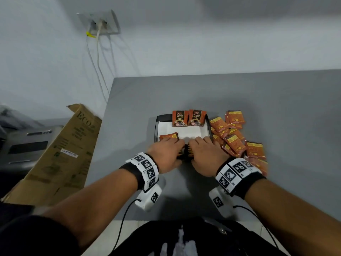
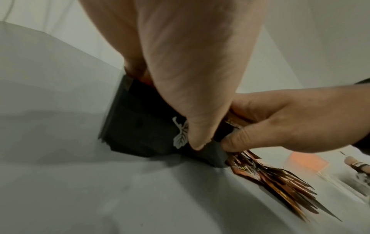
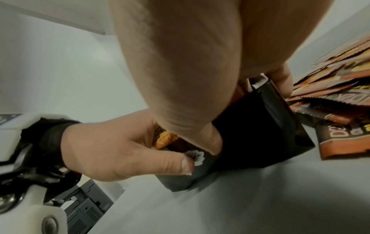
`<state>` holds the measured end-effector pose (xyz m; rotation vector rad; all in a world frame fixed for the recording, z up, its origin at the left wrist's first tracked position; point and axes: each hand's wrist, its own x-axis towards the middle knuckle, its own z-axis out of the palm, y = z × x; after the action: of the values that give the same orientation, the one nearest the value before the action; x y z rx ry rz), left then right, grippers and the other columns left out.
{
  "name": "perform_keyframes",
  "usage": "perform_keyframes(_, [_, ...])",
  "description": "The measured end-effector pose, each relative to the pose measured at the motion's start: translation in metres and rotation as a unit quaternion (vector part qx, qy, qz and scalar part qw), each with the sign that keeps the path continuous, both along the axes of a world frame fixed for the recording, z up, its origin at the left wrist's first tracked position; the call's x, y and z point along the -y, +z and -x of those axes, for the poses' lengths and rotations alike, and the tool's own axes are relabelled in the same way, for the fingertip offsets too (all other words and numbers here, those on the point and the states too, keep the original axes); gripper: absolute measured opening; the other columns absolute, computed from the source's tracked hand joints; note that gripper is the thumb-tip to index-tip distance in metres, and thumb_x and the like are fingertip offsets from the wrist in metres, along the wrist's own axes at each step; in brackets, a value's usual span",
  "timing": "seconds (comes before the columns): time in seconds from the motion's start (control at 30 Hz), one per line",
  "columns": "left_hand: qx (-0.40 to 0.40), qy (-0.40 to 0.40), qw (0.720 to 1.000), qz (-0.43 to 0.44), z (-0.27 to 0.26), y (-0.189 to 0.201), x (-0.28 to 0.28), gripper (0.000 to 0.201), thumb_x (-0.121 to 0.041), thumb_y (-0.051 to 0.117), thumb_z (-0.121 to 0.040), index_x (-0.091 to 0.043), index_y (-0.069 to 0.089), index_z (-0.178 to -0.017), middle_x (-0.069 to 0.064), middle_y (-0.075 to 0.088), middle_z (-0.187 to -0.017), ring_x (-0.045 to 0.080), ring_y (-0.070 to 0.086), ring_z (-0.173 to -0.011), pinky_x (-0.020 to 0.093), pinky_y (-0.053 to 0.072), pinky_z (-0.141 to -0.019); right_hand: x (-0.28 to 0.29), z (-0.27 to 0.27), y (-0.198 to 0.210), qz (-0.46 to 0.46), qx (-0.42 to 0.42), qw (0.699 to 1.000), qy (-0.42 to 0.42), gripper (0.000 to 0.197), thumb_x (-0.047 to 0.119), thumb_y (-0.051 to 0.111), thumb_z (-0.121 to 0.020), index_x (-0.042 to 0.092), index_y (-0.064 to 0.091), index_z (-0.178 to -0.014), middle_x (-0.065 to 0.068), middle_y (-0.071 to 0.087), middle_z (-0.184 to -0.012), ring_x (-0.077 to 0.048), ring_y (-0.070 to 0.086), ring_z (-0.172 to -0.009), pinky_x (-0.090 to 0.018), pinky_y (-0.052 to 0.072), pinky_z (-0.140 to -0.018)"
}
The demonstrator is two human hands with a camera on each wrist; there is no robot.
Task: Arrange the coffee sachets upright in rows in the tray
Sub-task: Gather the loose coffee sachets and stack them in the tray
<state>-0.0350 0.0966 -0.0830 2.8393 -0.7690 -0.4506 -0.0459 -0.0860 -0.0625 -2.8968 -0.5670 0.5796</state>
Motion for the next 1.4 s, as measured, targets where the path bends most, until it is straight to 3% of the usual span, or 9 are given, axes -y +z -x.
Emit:
perform_keyframes(0.53, [0.0, 0.037, 0.999, -0.012, -0.009, 0.005, -0.012, 0.049, -0.045, 0.067, -0.085, -0.019, 0.051, -0.123, 0.003, 0.06, -0.12, 0.025, 0.055, -0.112, 0.039, 0.047, -0.094, -0.01, -0.021, 0.0, 0.009, -0.032, 0.998, 0.051, 0.048, 0.028, 0.049, -0.091, 0.018, 0.037, -0.136, -0.008, 0.046, -0.135, -0.032, 0.042, -0.125, -0.055, 0.036, -0.103])
perform_keyframes(0.7, [0.054, 0.05, 0.997, -0.017, -0.008, 0.018, -0.009, 0.07, -0.077, 0.055, -0.07, -0.028, 0.049, -0.12, -0.005, 0.06, -0.114, 0.02, 0.054, -0.102, 0.04, 0.048, -0.089, 0.008, -0.028, 0.021, -0.064, -0.039, 0.997, 0.018, 0.073, 0.042, 0.061, -0.085, 0.023, 0.027, -0.147, -0.003, 0.035, -0.146, -0.029, 0.033, -0.134, -0.054, 0.035, -0.11])
perform_keyframes(0.77, [0.105, 0.069, 0.992, 0.012, -0.008, 0.031, 0.005, 0.073, -0.081, 0.049, -0.07, -0.028, 0.052, -0.12, -0.007, 0.058, -0.114, 0.019, 0.051, -0.102, 0.041, 0.045, -0.09, 0.035, -0.041, 0.026, -0.098, -0.031, 0.994, -0.042, 0.064, 0.043, 0.061, -0.085, 0.025, 0.038, -0.142, -0.001, 0.041, -0.14, -0.025, 0.035, -0.131, -0.048, 0.036, -0.11])
perform_keyframes(0.87, [0.135, 0.072, 0.985, 0.083, -0.014, 0.046, 0.045, 0.049, -0.061, 0.051, -0.078, -0.023, 0.058, -0.109, -0.005, 0.061, -0.105, 0.021, 0.05, -0.099, 0.041, 0.041, -0.087, 0.086, -0.061, 0.023, -0.088, 0.018, 0.987, -0.136, 0.019, 0.043, 0.052, -0.079, 0.03, 0.057, -0.091, 0.004, 0.06, -0.103, -0.026, 0.059, -0.106, -0.037, 0.049, -0.082])
perform_keyframes(0.93, [0.118, 0.052, 0.987, 0.093, -0.019, 0.053, 0.078, 0.03, -0.044, 0.05, -0.081, -0.023, 0.057, -0.101, -0.004, 0.062, -0.094, 0.022, 0.052, -0.094, 0.039, 0.037, -0.085, 0.113, -0.063, 0.018, -0.064, -0.018, 0.982, -0.178, 0.016, 0.039, 0.05, -0.075, 0.024, 0.054, -0.073, 0.003, 0.063, -0.075, -0.025, 0.066, -0.074, -0.028, 0.042, -0.058])
perform_keyframes(1.03, [0.075, 0.018, 0.995, 0.069, -0.024, 0.052, 0.125, 0.021, -0.023, 0.054, -0.083, -0.022, 0.056, -0.104, -0.001, 0.062, -0.09, 0.021, 0.054, -0.087, 0.039, 0.036, -0.087, 0.13, -0.048, 0.013, -0.025, -0.051, 0.979, -0.197, 0.022, 0.042, 0.064, -0.081, 0.023, 0.056, -0.087, 0.0, 0.066, -0.081, -0.021, 0.062, -0.073, -0.028, 0.044, -0.065])
perform_keyframes(1.17, [0.044, 0.016, 0.999, -0.024, -0.039, 0.032, 0.163, 0.032, -0.021, 0.061, -0.083, -0.018, 0.055, -0.114, 0.006, 0.067, -0.11, 0.029, 0.059, -0.106, 0.04, 0.04, -0.092, 0.131, -0.035, 0.005, -0.001, -0.033, 0.989, -0.146, 0.022, 0.03, 0.069, -0.091, 0.017, 0.064, -0.108, 0.005, 0.062, -0.1, -0.021, 0.064, -0.094, -0.022, 0.037, -0.072])
perform_keyframes(1.27, [0.04, 0.047, 0.997, -0.036, -0.05, 0.018, 0.176, 0.042, -0.019, 0.062, -0.082, -0.016, 0.055, -0.124, 0.007, 0.062, -0.123, 0.031, 0.054, -0.118, 0.044, 0.041, -0.098, 0.138, -0.036, -0.011, -0.083, -0.023, 0.98, -0.178, 0.021, 0.021, 0.073, -0.085, 0.018, 0.065, -0.104, 0.005, 0.064, -0.092, -0.012, 0.062, -0.078, -0.015, 0.038, -0.064])
perform_keyframes(1.4, [0.029, 0.095, 0.995, -0.021, -0.066, 0.015, 0.188, 0.038, -0.01, 0.055, -0.085, -0.01, 0.052, -0.123, 0.012, 0.058, -0.125, 0.034, 0.051, -0.117, 0.047, 0.045, -0.098, 0.165, -0.039, -0.016, -0.171, -0.071, 0.953, -0.241, 0.012, 0.009, 0.065, -0.084, 0.017, 0.069, -0.091, -0.003, 0.07, -0.086, -0.023, 0.066, -0.081, -0.027, 0.044, -0.065])
